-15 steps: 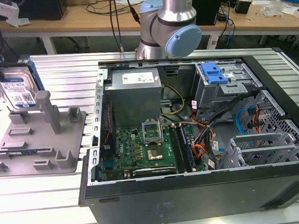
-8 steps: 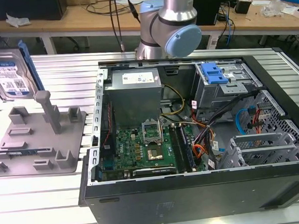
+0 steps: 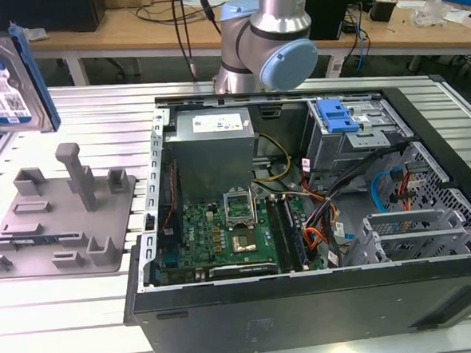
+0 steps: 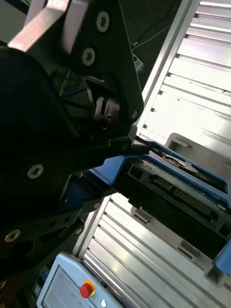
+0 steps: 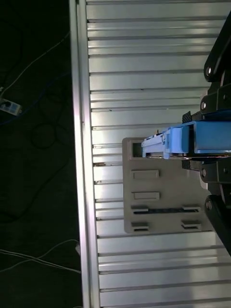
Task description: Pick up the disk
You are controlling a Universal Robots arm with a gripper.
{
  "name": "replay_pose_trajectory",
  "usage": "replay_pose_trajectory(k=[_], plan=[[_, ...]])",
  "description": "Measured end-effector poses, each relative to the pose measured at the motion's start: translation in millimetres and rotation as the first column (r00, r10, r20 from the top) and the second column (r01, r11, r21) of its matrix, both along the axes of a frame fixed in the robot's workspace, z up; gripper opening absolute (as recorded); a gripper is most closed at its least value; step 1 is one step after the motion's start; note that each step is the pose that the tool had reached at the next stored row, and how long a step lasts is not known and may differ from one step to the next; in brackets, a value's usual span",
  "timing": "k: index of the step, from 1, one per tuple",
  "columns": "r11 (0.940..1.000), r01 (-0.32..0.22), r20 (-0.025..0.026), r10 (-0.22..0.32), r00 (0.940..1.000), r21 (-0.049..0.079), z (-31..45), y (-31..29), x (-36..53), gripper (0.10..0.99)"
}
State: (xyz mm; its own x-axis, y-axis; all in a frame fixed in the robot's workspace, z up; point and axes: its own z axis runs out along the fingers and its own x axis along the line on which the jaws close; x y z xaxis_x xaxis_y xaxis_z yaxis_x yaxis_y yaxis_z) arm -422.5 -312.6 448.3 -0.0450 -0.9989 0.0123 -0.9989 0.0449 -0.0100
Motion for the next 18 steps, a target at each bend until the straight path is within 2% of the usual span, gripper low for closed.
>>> replay_pose_trajectory(k=[5,7,8,18], plan=[[1.0,0.0,0.0002,0.0,1.0,0.0,23.3,0.0,0.0,0.369],[1.0,0.0,0.0001,0.0,1.0,0.0,39.2,0.0,0.0,0.369],[1.0,0.0,0.0001,0.0,1.0,0.0,41.6,0.0,0.0,0.369],[1.0,0.0,0.0001,0.0,1.0,0.0,41.9,0.0,0.0,0.369]])
